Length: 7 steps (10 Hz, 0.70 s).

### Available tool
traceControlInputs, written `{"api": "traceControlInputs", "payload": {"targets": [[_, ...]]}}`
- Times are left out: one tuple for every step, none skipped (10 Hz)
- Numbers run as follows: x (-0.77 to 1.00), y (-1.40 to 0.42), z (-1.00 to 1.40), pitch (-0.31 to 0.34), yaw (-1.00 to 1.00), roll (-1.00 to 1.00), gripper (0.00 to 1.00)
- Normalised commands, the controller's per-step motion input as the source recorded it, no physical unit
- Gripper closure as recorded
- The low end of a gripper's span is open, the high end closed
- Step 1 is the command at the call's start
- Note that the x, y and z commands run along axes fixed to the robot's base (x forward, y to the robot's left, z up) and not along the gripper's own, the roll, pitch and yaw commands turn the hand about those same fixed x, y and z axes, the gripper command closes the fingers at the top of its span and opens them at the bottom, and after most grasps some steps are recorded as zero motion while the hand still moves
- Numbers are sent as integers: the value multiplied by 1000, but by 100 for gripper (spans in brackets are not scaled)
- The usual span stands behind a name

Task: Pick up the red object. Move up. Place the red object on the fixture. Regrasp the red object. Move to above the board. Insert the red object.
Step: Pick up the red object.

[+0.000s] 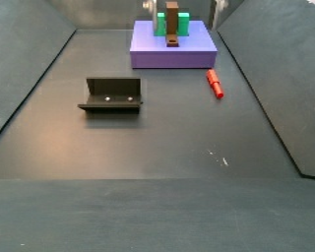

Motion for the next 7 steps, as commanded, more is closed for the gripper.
{"api": "traceControlInputs", "payload": {"targets": [[-266, 0, -266, -120, 0, -184, 0], [-446, -320, -269, -104, -143, -160, 0], [-623, -869, -223, -139, 0, 0, 0], [-529, -989, -223, -126, 26, 87, 0], [-380, -1000, -311, -111, 0, 207, 0], [-286, -986, -380, -123, 0, 257, 0], [-126, -1000, -417, -107, -6, 221, 0]]}}
